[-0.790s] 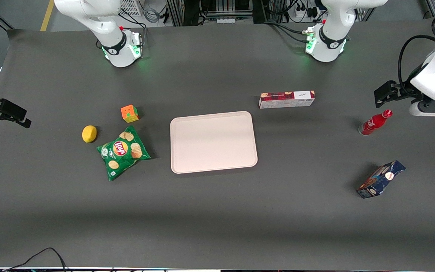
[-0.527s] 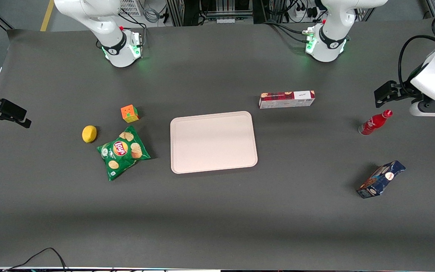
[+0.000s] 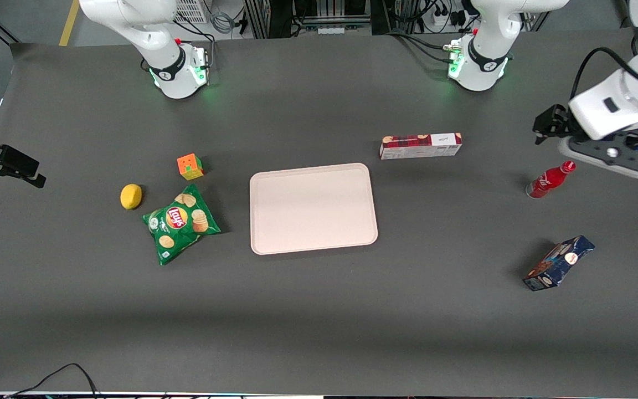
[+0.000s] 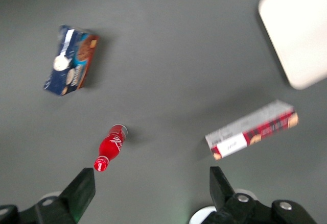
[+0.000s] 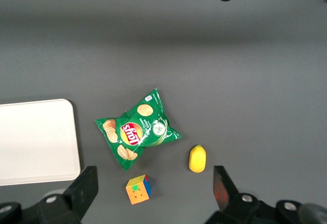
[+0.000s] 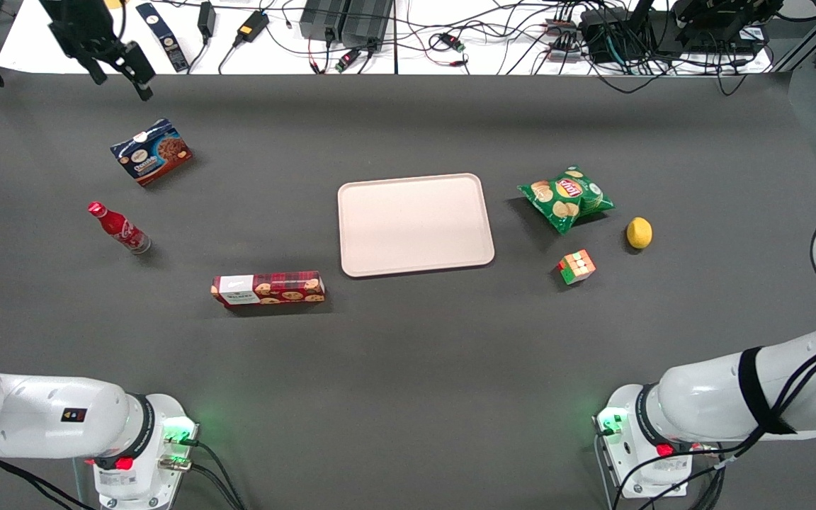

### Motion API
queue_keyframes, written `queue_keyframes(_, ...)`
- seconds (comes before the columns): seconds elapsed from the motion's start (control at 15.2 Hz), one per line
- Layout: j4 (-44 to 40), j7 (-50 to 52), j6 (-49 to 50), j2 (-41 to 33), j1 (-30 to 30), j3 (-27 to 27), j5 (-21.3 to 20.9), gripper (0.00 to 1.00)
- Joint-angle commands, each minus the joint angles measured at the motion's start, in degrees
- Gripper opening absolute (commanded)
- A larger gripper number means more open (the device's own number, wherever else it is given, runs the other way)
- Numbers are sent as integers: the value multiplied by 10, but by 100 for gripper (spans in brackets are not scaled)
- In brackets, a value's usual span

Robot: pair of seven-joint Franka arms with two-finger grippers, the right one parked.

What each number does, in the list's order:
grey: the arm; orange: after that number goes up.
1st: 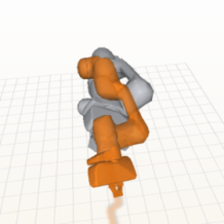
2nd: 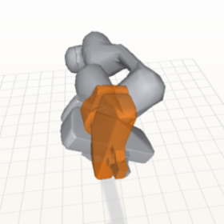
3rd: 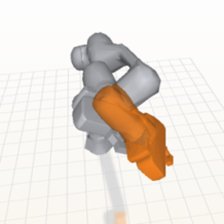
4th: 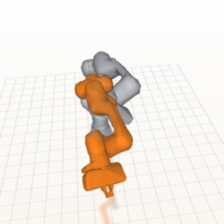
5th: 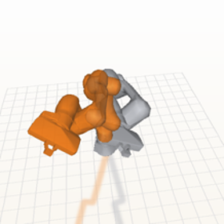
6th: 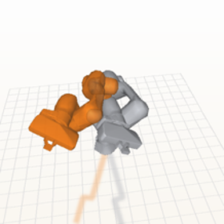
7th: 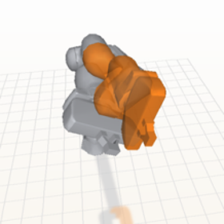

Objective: Place red cookie box on tray
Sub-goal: 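Move the left gripper over the red plaid cookie box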

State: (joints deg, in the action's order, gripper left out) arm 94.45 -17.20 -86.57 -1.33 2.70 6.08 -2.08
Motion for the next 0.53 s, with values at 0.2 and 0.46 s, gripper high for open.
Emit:
queue_keyframes(0.2,153,-149,-76,-55,-7,99,1,100)
queue_keyframes(0.46,301,-211,-199,-103,-9,167,6,100)
